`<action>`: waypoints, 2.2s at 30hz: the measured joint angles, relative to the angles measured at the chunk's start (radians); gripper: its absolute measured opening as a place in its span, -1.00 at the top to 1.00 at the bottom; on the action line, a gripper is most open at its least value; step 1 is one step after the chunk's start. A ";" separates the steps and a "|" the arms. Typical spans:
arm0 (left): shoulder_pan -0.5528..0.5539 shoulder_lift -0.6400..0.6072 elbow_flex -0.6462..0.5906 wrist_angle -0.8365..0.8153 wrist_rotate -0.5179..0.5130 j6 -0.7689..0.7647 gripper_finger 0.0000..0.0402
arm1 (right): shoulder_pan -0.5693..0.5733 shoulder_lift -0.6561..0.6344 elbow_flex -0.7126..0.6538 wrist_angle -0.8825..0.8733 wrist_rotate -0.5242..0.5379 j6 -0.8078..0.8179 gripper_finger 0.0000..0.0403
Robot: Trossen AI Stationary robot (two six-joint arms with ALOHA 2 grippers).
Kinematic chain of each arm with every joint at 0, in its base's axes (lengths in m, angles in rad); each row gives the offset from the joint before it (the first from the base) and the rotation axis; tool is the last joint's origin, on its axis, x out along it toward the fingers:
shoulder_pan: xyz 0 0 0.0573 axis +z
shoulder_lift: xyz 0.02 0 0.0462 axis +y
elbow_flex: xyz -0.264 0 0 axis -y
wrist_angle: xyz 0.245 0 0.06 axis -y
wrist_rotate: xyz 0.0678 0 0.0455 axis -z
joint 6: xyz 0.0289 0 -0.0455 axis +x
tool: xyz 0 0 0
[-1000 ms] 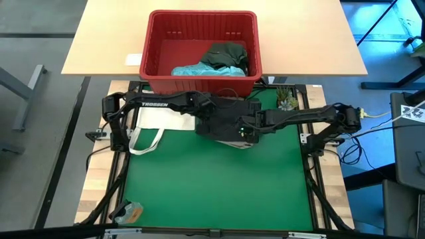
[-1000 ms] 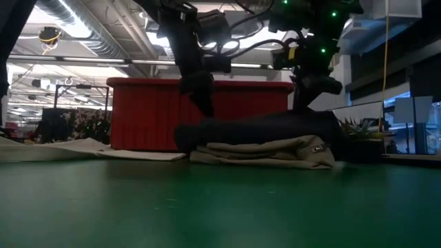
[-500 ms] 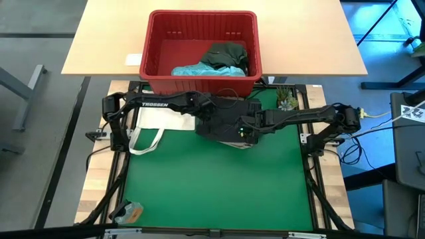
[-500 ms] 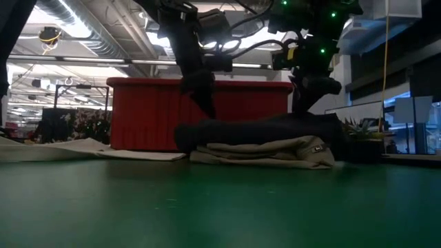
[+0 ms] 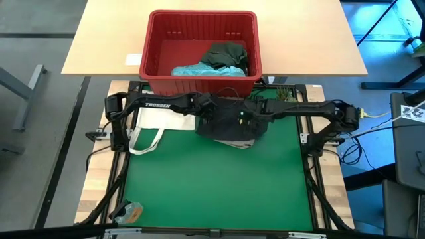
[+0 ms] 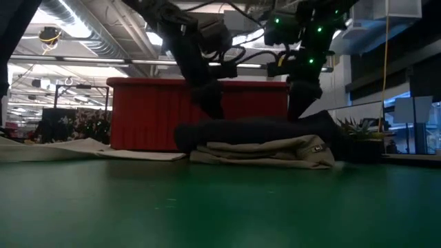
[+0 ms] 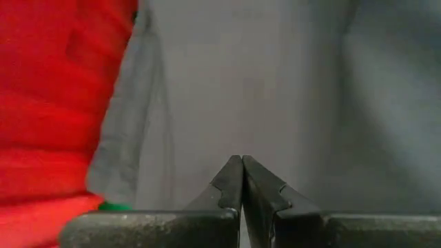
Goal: Fold Laundry from Bin
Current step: Stack the folded black shorts on top of the folded light brown shorts
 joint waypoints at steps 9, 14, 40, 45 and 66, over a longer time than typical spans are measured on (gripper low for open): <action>0.073 0.015 -0.080 0.115 -0.045 -0.019 1.00 | -0.093 0.001 -0.037 -0.028 -0.166 0.000 0.00; 0.113 0.015 -0.119 0.188 -0.049 -0.020 1.00 | -0.069 -0.002 -0.038 -0.098 -0.257 0.001 0.00; 0.111 -0.080 -0.118 0.184 -0.068 -0.019 1.00 | 0.182 -0.069 0.013 -0.214 0.107 0.069 0.00; 0.055 -0.137 -0.117 0.177 -0.060 -0.034 1.00 | 0.183 -0.134 0.015 -0.206 0.006 0.136 0.00; -0.237 -0.047 -0.118 0.147 -0.026 -0.130 1.00 | 0.254 -0.135 -0.194 -0.081 0.067 0.223 0.00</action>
